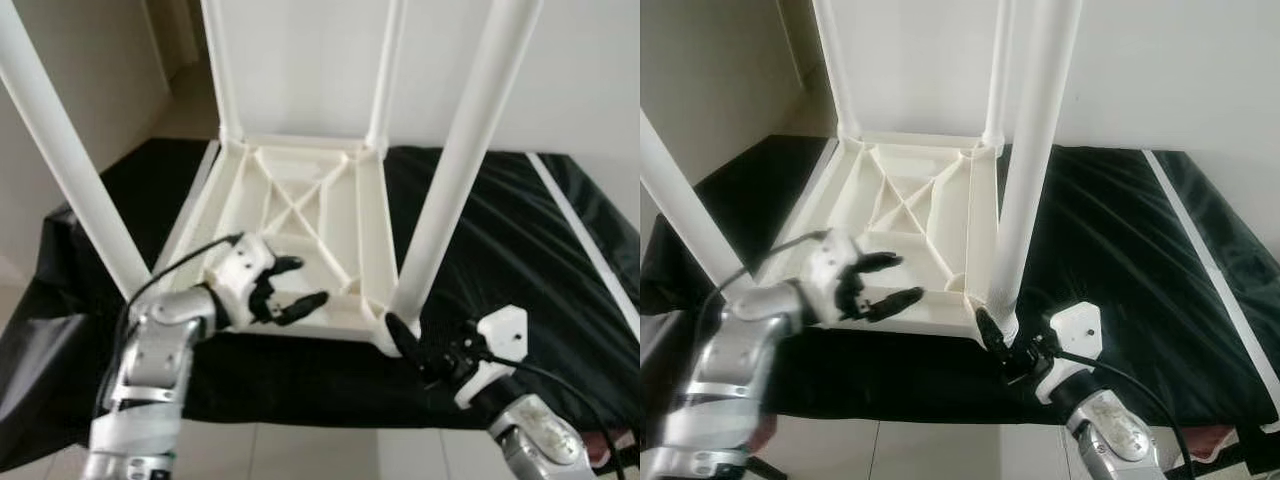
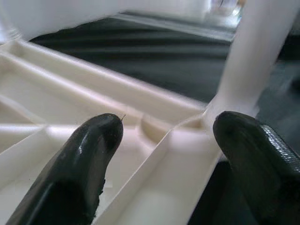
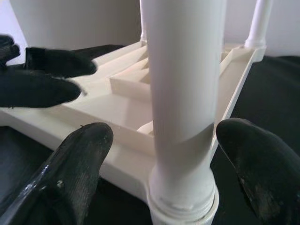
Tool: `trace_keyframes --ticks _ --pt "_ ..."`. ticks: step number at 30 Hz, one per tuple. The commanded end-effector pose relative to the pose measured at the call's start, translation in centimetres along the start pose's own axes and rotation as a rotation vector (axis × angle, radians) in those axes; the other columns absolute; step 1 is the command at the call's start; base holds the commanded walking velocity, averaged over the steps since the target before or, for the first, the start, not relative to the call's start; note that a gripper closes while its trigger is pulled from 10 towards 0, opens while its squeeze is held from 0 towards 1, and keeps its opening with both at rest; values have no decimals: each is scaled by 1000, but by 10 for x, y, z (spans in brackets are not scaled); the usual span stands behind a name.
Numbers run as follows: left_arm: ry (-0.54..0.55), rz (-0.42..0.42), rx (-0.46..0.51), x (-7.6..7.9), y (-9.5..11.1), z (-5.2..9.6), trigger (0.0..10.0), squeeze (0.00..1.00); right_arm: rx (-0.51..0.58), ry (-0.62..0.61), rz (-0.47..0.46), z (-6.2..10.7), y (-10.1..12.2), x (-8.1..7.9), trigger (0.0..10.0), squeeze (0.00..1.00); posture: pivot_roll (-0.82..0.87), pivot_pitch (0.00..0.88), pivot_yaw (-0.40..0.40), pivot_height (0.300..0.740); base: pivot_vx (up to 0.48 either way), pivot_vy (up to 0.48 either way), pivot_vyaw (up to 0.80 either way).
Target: Building children table
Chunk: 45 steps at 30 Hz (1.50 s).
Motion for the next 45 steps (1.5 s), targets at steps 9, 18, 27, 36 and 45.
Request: trace_keyframes --ticks 9,18,27,36,45 --pt "560 0 76 -55 7 10 10000 0 1 -24 -14 0 -1 7 10000 0 -32 0 2 740 0 0 0" --pt "714 48 80 -70 -3 27 10000 0 -18 -115 18 25 -16 20 10000 0 -38 0 10 740 0 0 0" --pt "704 67 61 -69 -14 31 10000 0 -21 -242 13 40 -23 35 10000 0 -47 0 25 740 0 0 0" --pt "681 78 40 -61 -24 27 10000 0 -2 -434 11 42 -27 64 10000 0 -44 0 27 740 0 0 0" --pt "676 102 27 -56 -31 26 10000 0 31 -584 9 34 -28 79 10000 0 -40 0 21 740 0 0 0"
Point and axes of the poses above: a point about 5 cm out from each wrist's last joint towards the gripper, its own z axis pointing back from the gripper into the wrist, its own y axis along the axis of the wrist's last joint, x = y × z, the point moved 6 cm from there along -z, pointing out of the wrist towards the gripper, and after that the axes turned 3 degrees about z, right-handed, at the moved point
